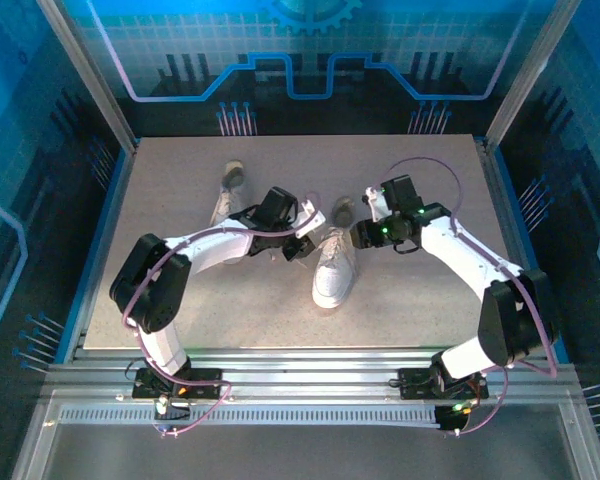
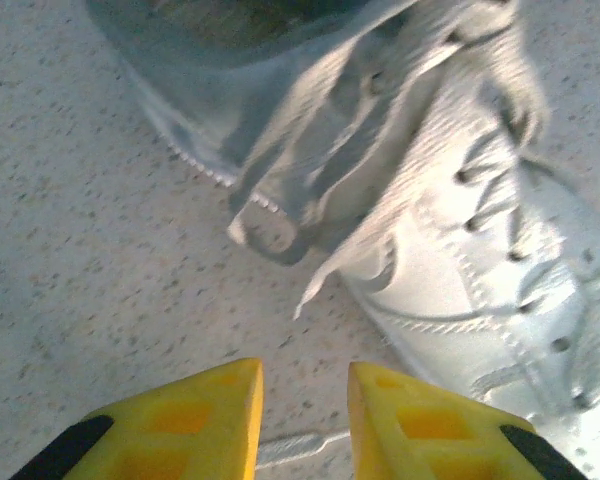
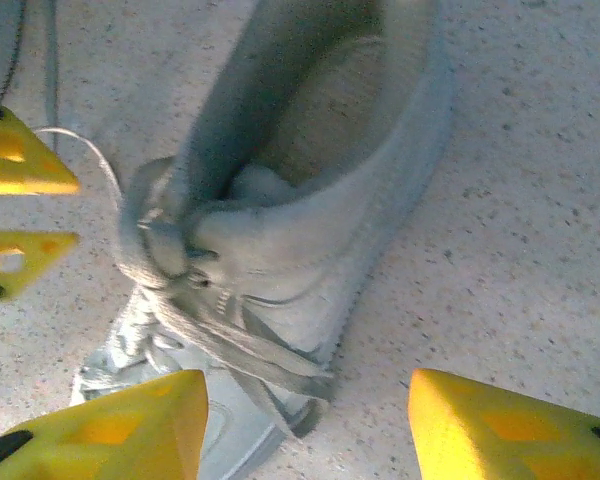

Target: Tie the shoes

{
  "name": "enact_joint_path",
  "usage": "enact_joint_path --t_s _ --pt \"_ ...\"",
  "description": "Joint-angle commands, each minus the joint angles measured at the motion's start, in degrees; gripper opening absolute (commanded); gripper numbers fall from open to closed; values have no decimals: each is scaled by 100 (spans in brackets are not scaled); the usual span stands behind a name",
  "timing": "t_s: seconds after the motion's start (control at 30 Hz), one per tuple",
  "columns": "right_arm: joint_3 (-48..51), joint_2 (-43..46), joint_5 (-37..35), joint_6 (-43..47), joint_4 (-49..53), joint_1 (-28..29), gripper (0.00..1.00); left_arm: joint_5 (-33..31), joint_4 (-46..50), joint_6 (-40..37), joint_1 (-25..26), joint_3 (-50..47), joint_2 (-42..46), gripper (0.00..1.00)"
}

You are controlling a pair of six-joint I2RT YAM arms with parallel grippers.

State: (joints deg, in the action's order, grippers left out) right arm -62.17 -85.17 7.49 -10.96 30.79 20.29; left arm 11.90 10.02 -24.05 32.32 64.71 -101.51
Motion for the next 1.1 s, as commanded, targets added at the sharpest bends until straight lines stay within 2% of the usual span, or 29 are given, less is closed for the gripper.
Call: enact_joint_path --t_s 0.0,0.17,0.33,0.5,0.83,0.9,0.97,1.03,1.07 --pt "-201 -97 -143 -137 -84 188 55 215 -366 -109 37 -258 158 31" --pt "423 252 -148 -204 -645 207 56 303 -539 -1456 14 -152 309 37" --pt "1145 494 -109 -69 -1292 255 58 846 -256 -2395 -120 468 -17 41" --pt "1455 290 -72 -16 -1435 255 60 1163 -193 -2808 -130 917 -413 44" --pt "1359 -279 102 15 -1615 276 60 1634 271 -3318 -130 1593 -1009 45" --pt "1348 -357 104 33 -1621 297 56 1671 433 -3400 -131 1667 -1067 38" --pt "1334 -418 104 50 -1624 310 47 1676 563 -3430 -130 1712 -1069 19" --pt "1315 -465 75 53 -1604 327 29 1685 588 -3422 -138 1667 -997 2" --pt "1314 -475 38 50 -1581 327 21 1687 574 -3415 -138 1638 -949 0"
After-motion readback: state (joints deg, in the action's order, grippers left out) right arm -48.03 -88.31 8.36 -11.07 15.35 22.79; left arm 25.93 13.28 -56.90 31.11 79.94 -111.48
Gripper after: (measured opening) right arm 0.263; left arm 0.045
